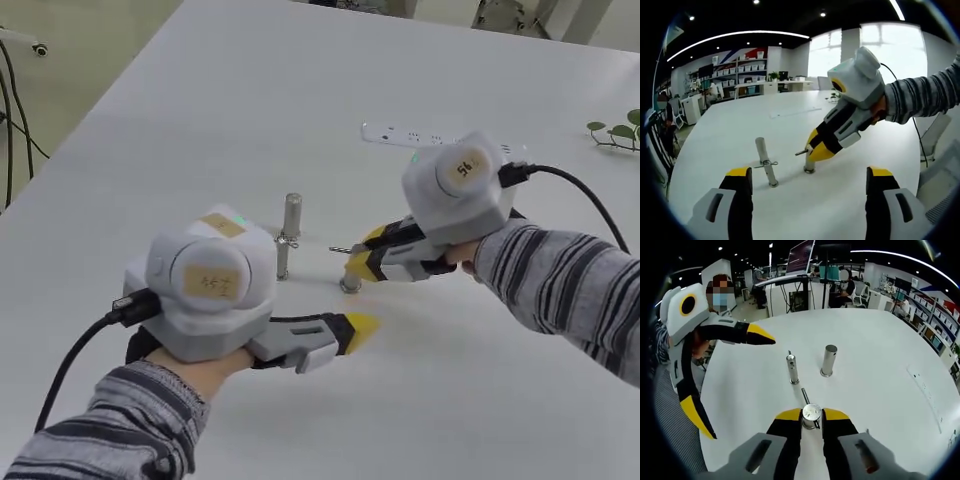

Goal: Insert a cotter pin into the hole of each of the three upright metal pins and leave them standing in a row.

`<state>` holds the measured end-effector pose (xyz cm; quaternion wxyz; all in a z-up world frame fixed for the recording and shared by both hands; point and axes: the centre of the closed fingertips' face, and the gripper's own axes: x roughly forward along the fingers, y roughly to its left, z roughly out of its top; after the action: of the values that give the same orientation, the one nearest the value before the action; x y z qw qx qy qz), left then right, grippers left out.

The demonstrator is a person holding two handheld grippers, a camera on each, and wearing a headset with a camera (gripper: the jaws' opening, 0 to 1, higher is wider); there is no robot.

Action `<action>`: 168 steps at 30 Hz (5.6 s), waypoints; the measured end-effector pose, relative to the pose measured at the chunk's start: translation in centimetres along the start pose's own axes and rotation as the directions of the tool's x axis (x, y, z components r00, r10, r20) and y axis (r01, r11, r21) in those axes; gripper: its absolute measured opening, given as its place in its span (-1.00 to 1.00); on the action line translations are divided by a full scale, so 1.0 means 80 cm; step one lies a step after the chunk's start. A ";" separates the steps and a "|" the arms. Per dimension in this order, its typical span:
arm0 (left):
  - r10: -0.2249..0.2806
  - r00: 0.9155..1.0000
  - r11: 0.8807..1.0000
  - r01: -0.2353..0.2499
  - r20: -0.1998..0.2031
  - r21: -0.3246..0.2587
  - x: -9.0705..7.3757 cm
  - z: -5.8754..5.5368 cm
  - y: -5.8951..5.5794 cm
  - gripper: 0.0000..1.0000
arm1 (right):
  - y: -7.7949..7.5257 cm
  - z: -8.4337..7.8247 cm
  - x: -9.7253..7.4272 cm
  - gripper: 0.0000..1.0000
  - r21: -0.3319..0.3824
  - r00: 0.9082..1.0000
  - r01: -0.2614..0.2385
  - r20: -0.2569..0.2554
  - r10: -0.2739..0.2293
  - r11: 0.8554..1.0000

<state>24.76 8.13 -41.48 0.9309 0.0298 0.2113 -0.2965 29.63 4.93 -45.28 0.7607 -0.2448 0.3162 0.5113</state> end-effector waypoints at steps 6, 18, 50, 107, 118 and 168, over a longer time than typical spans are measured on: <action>0.003 1.000 1.000 -0.003 -0.006 -0.002 0.000 -0.001 0.002 0.91 | 0.002 0.000 -0.001 -0.63 0.003 1.000 -0.009 0.018 0.009 1.000; 0.001 1.000 1.000 -0.001 0.007 0.006 0.000 0.005 0.001 0.97 | -0.013 0.065 -0.009 -0.36 0.113 0.976 -0.003 0.215 -0.021 0.994; 0.004 1.000 1.000 -0.004 -0.014 -0.010 0.004 0.002 0.003 0.92 | -0.055 0.092 0.096 -0.78 0.194 0.986 0.028 0.157 -0.059 0.981; -0.021 1.000 1.000 0.021 -0.018 0.020 -0.002 0.006 -0.007 0.97 | -0.034 -0.050 -0.058 -0.82 0.276 0.974 0.214 0.018 -0.228 0.937; -0.027 0.999 0.999 0.028 -0.023 0.024 -0.002 0.006 -0.010 0.97 | -0.008 -0.048 -0.050 -0.82 0.247 0.980 0.185 0.024 -0.197 0.951; -0.017 1.000 1.000 0.017 -0.009 0.005 -0.005 0.010 -0.008 0.97 | 0.030 -0.059 -0.051 -0.46 0.238 0.981 0.154 0.075 -0.176 0.959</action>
<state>24.45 7.69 -40.58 0.9273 0.0316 0.2152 -0.3047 25.15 0.01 -45.63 0.8383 -0.1552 0.3153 0.4168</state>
